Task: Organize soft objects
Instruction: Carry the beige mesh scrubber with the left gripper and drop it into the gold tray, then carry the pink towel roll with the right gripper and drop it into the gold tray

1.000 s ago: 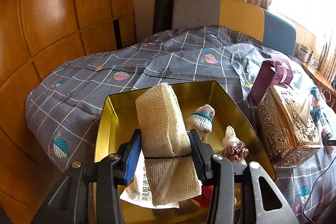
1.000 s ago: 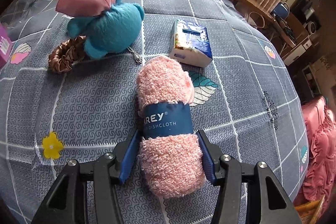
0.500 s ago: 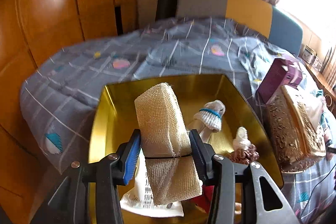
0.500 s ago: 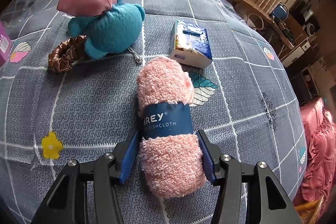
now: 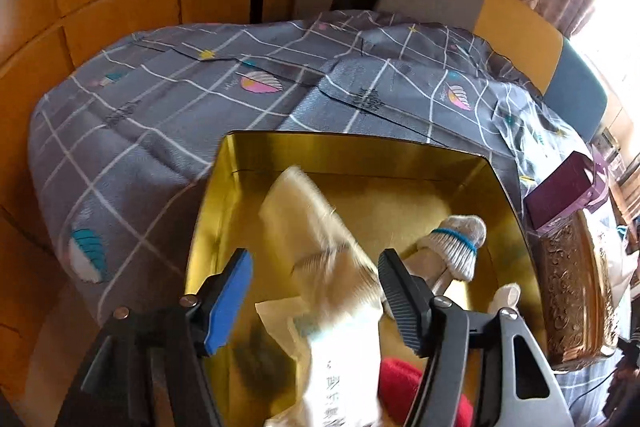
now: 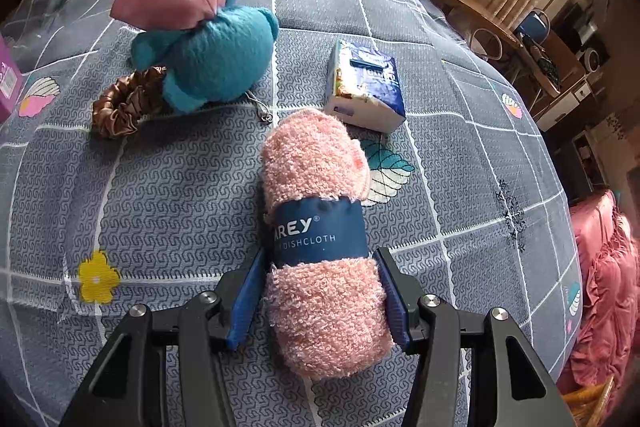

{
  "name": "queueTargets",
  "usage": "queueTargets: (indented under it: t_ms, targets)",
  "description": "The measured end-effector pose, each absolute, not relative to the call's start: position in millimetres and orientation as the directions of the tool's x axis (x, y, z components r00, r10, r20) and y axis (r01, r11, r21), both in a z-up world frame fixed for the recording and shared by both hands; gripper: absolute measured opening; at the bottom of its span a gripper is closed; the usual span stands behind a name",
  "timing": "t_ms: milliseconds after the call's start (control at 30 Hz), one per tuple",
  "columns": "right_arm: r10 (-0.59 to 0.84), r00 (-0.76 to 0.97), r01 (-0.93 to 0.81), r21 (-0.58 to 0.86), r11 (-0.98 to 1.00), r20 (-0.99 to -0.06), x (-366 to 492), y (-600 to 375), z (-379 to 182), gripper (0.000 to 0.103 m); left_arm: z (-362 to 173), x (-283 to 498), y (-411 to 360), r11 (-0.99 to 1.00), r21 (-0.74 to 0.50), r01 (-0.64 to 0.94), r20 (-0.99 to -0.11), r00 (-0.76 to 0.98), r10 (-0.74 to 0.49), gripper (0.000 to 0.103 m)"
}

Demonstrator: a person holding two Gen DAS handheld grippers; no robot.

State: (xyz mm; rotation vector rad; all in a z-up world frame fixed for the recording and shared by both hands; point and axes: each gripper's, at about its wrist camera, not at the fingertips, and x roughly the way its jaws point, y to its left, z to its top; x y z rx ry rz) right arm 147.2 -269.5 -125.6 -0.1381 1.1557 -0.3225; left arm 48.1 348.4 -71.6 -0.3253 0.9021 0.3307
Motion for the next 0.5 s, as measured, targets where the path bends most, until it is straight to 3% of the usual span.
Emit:
queueTargets:
  t_ms: [200,500]
  targets:
    - [-0.329,0.365,0.172,-0.284,0.943,-0.871,146.3,-268.1,-125.0,0.055,-66.3,15.0,330.1,0.889,-0.107,-0.444,-0.789,0.583,0.196,0.066]
    - [-0.314,0.367,0.17,-0.269,0.948,-0.875,145.3,-267.9,-124.2,0.05,-61.6,-3.7,292.4,0.921,-0.08,-0.381,-0.774,0.606,0.184,0.066]
